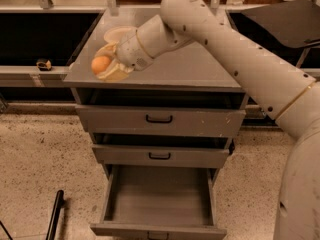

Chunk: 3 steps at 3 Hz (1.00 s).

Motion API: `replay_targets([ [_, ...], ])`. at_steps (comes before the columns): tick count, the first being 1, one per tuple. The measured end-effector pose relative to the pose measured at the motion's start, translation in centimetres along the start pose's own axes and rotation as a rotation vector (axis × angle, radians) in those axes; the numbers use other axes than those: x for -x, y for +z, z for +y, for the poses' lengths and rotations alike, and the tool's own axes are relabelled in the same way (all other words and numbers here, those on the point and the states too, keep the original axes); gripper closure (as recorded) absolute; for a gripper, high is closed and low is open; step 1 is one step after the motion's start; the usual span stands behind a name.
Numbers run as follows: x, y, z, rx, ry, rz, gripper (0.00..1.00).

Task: Place orange into bottom drawer

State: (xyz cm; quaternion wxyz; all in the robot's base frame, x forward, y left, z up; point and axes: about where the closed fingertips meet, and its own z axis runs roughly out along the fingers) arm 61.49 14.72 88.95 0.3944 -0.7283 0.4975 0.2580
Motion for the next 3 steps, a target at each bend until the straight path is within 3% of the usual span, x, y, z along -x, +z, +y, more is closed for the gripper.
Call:
replay_targets([
  [1, -0.7, 1.1, 1.6, 0.026, 0.005, 0.015, 1.00],
  [2, -3.0, 1.8, 3.8, 0.022, 0.097, -0.004, 1.00],
  [3, -5.7, 6.5, 9.0, 0.131, 0.155, -0.039, 1.00],
])
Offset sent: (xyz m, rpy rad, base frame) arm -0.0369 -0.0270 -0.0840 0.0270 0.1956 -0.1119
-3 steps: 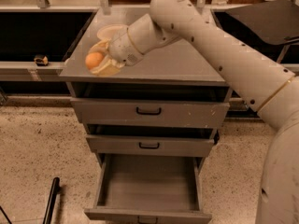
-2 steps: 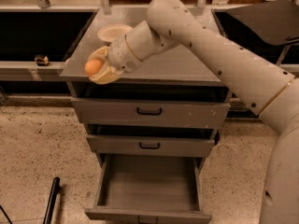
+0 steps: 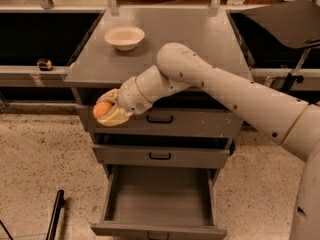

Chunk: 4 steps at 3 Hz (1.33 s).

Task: Place orange into bottom drawer

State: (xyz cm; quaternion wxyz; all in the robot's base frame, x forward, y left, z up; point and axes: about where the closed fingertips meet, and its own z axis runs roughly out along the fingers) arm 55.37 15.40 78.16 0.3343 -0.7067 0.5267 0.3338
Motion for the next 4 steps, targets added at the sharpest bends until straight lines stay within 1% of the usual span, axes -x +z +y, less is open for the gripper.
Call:
replay_targets([
  [1, 0.0, 0.0, 0.0, 0.000, 0.000, 0.000, 1.00],
  [2, -1.7, 1.5, -0.1, 0.030, 0.030, -0.029, 1.00],
  [3, -8.7, 7.0, 1.4, 0.077, 0.092, -0.012, 1.00],
  [4, -15.8, 12.1, 3.9, 0.068, 0.094, 0.028, 1.00],
])
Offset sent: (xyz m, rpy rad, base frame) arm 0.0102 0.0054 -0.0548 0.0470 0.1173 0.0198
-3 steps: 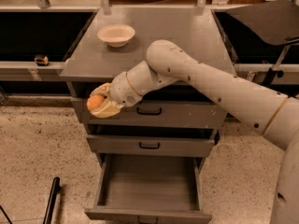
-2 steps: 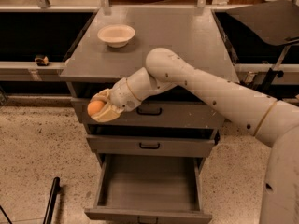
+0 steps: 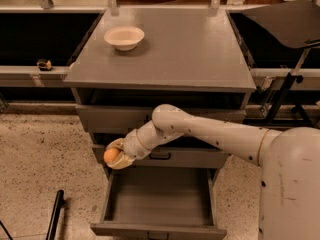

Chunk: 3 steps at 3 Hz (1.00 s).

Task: Place orange into bottom drawer

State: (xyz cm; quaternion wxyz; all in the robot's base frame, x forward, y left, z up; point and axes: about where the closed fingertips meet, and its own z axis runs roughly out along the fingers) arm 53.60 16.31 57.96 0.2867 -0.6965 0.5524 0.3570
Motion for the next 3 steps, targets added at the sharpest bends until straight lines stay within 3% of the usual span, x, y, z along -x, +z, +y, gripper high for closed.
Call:
replay_targets([
  [1, -0.5, 0.2, 0.2, -0.001, 0.005, 0.000, 1.00],
  [2, -2.9, 0.8, 1.1, -0.005, 0.043, -0.001, 1.00],
  [3, -8.5, 1.1, 4.5, 0.001, 0.095, 0.054, 1.00],
])
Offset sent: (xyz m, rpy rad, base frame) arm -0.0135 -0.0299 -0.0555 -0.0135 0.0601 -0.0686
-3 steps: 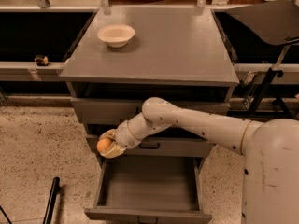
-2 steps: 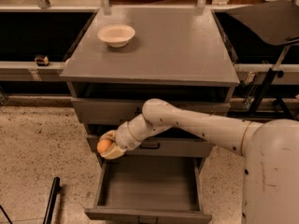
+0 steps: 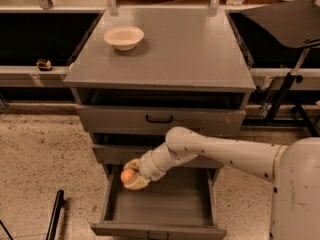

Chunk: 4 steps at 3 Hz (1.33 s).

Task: Place orange into bottom drawer

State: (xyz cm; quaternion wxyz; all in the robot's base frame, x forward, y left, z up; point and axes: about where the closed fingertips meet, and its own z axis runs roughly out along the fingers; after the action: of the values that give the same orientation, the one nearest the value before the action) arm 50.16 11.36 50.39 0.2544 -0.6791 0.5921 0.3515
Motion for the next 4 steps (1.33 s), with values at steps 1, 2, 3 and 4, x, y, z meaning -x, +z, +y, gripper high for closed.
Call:
replay_targets([
  [1, -3.8, 1.7, 2.3, 0.045, 0.011, 0.050, 1.00],
  [2, -3.8, 1.7, 2.3, 0.045, 0.011, 0.050, 1.00],
  [3, -7.7, 2.1, 1.3, 0.023, 0.024, 0.034, 1.00],
  [4, -14.3, 2.7, 0.3, -0.025, 0.085, 0.022, 1.00],
])
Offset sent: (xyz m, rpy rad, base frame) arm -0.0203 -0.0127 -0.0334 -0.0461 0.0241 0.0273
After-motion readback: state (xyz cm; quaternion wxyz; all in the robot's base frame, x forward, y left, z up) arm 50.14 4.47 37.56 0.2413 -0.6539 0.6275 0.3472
